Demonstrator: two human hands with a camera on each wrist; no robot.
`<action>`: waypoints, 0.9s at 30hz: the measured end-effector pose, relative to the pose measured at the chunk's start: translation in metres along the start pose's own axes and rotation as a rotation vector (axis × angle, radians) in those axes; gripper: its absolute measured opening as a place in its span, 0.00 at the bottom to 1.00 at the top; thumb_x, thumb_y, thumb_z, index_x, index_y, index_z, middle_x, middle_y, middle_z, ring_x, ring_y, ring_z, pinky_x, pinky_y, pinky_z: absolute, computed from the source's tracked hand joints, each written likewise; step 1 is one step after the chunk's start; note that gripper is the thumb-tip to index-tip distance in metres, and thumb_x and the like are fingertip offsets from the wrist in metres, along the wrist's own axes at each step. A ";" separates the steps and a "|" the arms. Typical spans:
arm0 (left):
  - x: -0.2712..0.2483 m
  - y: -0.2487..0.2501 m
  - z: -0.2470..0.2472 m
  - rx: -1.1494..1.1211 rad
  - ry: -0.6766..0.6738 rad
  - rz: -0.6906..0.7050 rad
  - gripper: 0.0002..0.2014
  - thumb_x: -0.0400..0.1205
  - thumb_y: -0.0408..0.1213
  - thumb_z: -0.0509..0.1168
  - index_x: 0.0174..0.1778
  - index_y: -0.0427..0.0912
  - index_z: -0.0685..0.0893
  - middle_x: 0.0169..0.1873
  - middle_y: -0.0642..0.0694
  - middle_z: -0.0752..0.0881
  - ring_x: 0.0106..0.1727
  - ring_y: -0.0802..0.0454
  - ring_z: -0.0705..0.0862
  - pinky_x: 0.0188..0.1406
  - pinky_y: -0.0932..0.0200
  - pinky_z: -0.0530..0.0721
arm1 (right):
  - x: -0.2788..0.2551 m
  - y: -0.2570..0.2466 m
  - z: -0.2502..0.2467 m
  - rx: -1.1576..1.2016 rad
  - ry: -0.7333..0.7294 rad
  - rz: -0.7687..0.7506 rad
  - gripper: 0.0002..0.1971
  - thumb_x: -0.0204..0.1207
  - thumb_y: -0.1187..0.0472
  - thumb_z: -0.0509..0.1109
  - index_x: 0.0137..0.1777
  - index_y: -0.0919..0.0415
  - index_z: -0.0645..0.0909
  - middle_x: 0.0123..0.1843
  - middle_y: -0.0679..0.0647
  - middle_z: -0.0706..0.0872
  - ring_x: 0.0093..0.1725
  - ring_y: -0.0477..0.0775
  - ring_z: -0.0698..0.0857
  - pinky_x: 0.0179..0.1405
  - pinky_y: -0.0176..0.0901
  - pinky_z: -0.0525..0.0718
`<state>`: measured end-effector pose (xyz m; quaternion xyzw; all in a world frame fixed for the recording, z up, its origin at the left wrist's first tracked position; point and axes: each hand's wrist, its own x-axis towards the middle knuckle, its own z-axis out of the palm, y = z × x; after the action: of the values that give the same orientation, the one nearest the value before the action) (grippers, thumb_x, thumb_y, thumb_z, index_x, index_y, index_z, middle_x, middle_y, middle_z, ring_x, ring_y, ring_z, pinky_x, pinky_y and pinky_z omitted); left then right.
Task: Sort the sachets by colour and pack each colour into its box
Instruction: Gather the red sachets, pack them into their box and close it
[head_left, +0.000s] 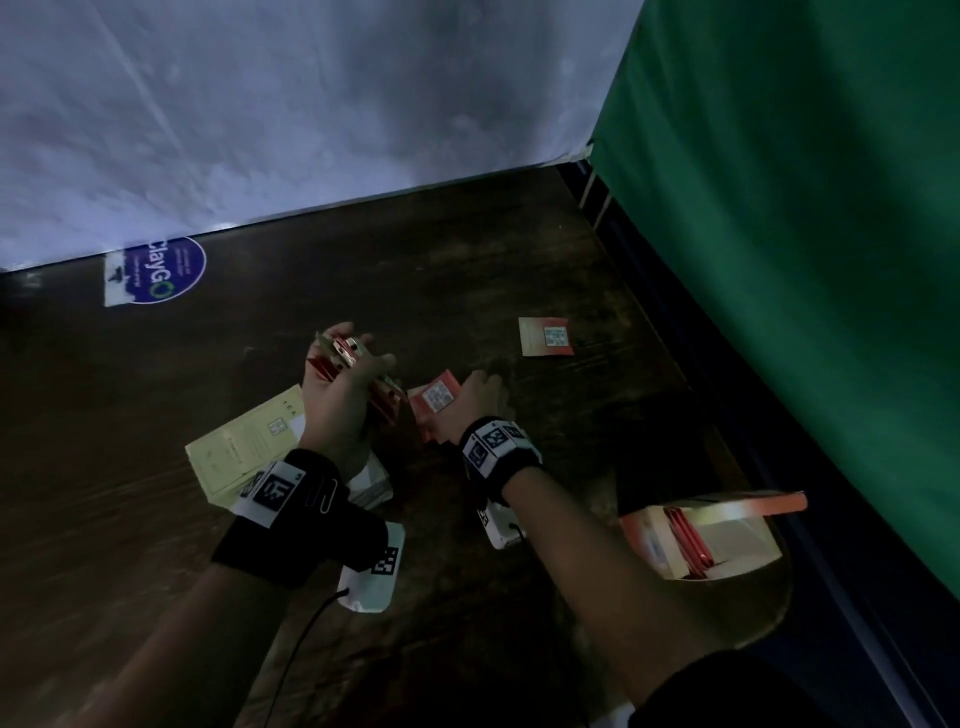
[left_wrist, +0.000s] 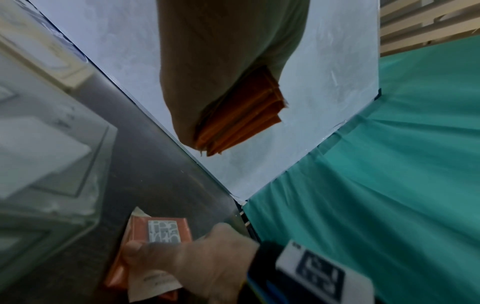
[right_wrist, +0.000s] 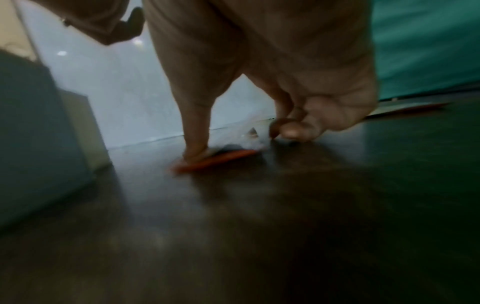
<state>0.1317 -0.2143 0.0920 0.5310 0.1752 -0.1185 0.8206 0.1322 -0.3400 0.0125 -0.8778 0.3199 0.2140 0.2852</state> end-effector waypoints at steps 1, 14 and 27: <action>0.000 0.000 0.000 -0.003 0.008 -0.001 0.20 0.76 0.20 0.64 0.50 0.54 0.77 0.50 0.49 0.81 0.48 0.52 0.81 0.49 0.52 0.81 | 0.002 -0.002 -0.001 -0.048 -0.010 -0.003 0.50 0.55 0.36 0.80 0.73 0.62 0.67 0.75 0.62 0.65 0.74 0.64 0.67 0.72 0.60 0.68; 0.001 -0.019 0.010 0.073 0.016 -0.062 0.22 0.74 0.20 0.66 0.51 0.54 0.79 0.47 0.50 0.81 0.46 0.51 0.82 0.45 0.51 0.82 | 0.064 0.022 -0.074 0.373 0.349 0.036 0.18 0.74 0.51 0.71 0.56 0.66 0.84 0.53 0.62 0.87 0.52 0.62 0.86 0.50 0.43 0.81; 0.000 -0.029 0.024 0.128 -0.041 -0.146 0.23 0.72 0.20 0.68 0.51 0.55 0.80 0.52 0.47 0.82 0.50 0.48 0.83 0.42 0.51 0.83 | 0.069 0.031 -0.097 0.552 0.256 0.142 0.20 0.71 0.59 0.77 0.62 0.65 0.82 0.60 0.61 0.86 0.54 0.59 0.86 0.46 0.45 0.82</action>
<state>0.1244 -0.2475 0.0771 0.5654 0.1888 -0.1998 0.7776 0.1784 -0.4515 0.0348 -0.7623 0.4599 0.0263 0.4546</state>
